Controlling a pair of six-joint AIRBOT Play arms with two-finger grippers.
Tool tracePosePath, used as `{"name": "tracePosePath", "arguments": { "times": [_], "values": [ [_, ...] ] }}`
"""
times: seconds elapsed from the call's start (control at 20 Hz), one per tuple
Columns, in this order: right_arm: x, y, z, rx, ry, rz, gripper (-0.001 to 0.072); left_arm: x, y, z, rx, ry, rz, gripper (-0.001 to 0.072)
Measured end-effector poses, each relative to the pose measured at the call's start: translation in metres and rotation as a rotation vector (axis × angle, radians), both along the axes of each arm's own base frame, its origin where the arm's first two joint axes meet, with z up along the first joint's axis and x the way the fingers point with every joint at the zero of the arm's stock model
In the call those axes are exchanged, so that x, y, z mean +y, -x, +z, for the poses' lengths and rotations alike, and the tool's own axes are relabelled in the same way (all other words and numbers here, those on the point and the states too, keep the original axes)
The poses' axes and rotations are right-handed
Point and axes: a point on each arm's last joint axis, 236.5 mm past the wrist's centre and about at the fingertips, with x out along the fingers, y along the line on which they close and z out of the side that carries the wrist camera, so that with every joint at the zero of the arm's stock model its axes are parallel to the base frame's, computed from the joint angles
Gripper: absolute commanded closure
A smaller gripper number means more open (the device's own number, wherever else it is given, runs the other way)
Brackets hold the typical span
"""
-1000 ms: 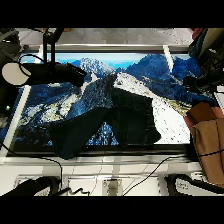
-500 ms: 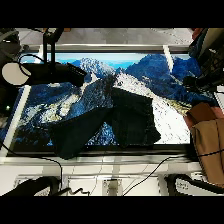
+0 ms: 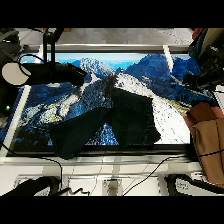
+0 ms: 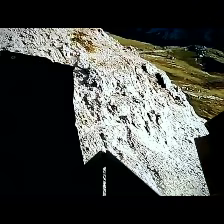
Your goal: Fold the clothes and pants, and hang the long-sleeved shirts on hangers.
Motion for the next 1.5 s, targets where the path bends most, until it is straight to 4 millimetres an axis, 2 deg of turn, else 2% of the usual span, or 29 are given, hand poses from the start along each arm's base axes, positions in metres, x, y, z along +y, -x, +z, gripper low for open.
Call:
{"name": "tracePosePath", "arguments": {
  "times": [0.15, 0.25, 0.35, 0.5, 0.65, 0.7, 0.8, 0.85, 0.9, 0.95, 1.0, 1.1, 1.25, 1.5],
  "values": [
    [0.001, 0.009, -0.002, 0.031, 0.015, 0.039, 0.0675, 0.001, 0.006, -0.004, 0.024, -0.010, -0.011, 0.0678],
    [0.001, 0.019, -0.001, 0.042, 0.034, 0.067, 0.0675, 0.016, 0.015, -0.015, 0.070, -0.069, -0.012, 0.0679],
    [0.002, 0.032, -0.002, 0.041, 0.053, 0.105, 0.0675, 0.044, 0.024, -0.027, 0.127, -0.118, 0.020, 0.0679],
    [-0.002, 0.060, -0.017, 0.040, 0.079, 0.152, 0.0676, 0.095, 0.038, -0.043, 0.196, -0.135, 0.120, 0.0678],
    [-0.004, 0.105, -0.058, 0.104, 0.045, 0.148, 0.0674, 0.141, 0.058, -0.067, 0.270, -0.117, 0.237, 0.0678],
    [-0.001, 0.122, -0.075, 0.141, 0.015, 0.145, 0.0622, 0.150, 0.064, -0.075, 0.293, -0.102, 0.265, 0.0673],
    [0.011, 0.150, -0.109, 0.213, -0.056, 0.132, 0.0250, 0.163, 0.073, -0.097, 0.345, -0.083, 0.308, 0.0668],
    [0.018, 0.162, -0.123, 0.247, -0.096, 0.112, 0.0218, 0.166, 0.077, -0.109, 0.371, -0.073, 0.322, 0.0606],
    [0.024, 0.174, -0.138, 0.286, -0.134, 0.081, 0.0218, 0.169, 0.079, -0.120, 0.397, -0.068, 0.332, 0.0402],
    [0.031, 0.184, -0.150, 0.317, -0.171, 0.053, 0.0218, 0.170, 0.081, -0.129, 0.420, -0.061, 0.340, 0.0064],
    [0.039, 0.193, -0.161, 0.348, -0.215, 0.022, 0.0217, 0.171, 0.082, -0.138, 0.440, -0.056, 0.347, 0.0007],
    [0.055, 0.206, -0.178, 0.388, -0.299, -0.033, 0.0218, 0.172, 0.083, -0.152, 0.475, -0.039, 0.357, 0.0007],
    [0.079, 0.213, -0.197, 0.402, -0.428, -0.124, 0.0217, 0.169, 0.080, -0.164, 0.509, -0.008, 0.360, 0.0007],
    [0.101, 0.198, -0.215, 0.323, -0.586, -0.276, 0.0220, 0.174, 0.069, -0.177, 0.515, 0.000, 0.390, 0.0008]
  ]
}}
